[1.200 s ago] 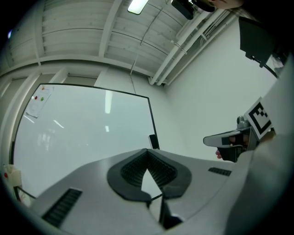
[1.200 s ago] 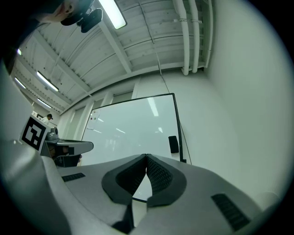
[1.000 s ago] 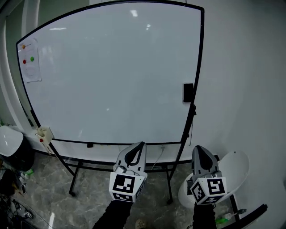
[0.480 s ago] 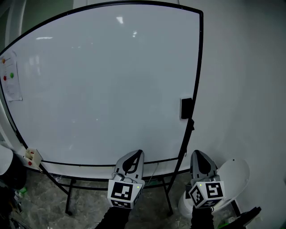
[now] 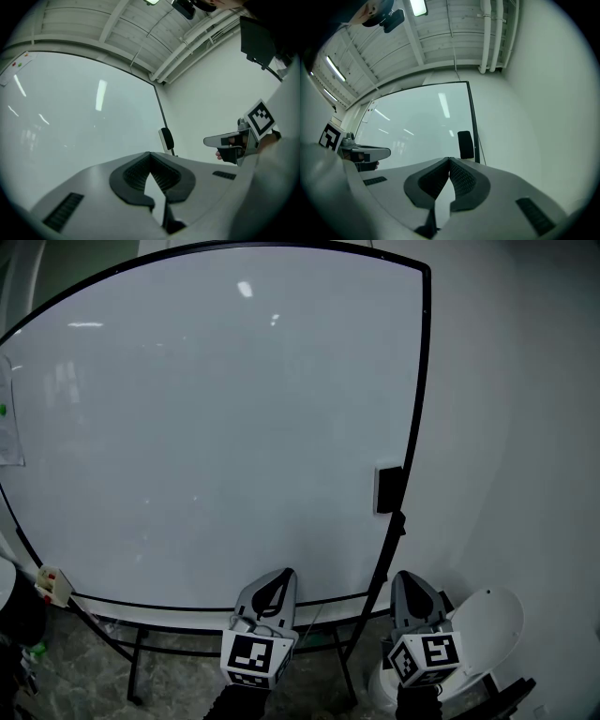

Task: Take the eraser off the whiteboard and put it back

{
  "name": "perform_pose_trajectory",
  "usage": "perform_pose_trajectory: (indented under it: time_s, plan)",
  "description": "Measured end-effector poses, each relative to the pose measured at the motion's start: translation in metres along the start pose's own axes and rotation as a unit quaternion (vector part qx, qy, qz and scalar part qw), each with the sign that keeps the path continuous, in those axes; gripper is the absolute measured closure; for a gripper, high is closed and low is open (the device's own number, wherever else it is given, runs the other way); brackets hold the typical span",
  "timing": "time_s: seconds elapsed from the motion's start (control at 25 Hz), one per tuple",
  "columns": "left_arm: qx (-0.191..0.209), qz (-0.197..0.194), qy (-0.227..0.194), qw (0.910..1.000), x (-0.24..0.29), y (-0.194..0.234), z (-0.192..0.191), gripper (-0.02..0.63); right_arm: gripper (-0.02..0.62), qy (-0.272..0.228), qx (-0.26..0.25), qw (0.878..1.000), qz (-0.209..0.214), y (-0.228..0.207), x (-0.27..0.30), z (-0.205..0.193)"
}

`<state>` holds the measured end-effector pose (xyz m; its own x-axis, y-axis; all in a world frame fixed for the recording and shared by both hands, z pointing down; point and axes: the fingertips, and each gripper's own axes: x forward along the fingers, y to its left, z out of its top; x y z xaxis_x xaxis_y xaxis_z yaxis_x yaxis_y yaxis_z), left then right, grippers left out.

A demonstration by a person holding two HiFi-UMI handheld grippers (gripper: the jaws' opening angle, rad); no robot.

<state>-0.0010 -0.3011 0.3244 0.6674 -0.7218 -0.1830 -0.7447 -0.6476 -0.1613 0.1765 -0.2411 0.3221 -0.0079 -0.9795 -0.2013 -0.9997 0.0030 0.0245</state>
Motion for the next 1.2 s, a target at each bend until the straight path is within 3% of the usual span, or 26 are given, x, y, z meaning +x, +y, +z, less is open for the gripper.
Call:
perform_pose_trajectory:
  time_s: [0.4,0.8,0.84,0.92,1.0,1.2]
  plan:
    - [0.01,0.013,-0.009,0.9998,0.071,0.01,-0.003,0.6,0.586,-0.02,-0.008,0.999,0.035,-0.026,0.078,-0.002]
    - [-0.011,0.026,-0.017,0.9995,0.107,0.016,-0.014,0.6,0.582,-0.041,-0.034,0.998,0.04,-0.044,0.12,0.001]
    - [-0.01,0.026,-0.017,0.9995,0.108,0.016,-0.014,0.6,0.57,-0.041,-0.043,0.998,0.032,-0.047,0.123,0.001]
    - [-0.004,0.023,-0.017,0.9996,0.11,0.016,-0.013,0.6,0.454,-0.041,-0.056,0.997,0.021,-0.052,0.128,0.002]
    - [0.002,0.022,-0.013,0.9997,0.112,0.017,-0.014,0.6,0.38,-0.041,-0.049,0.998,0.023,-0.056,0.135,0.001]
    - [0.005,0.023,0.002,0.9997,0.117,0.016,-0.027,0.6,0.318,-0.044,-0.056,0.997,0.028,-0.055,0.154,0.005]
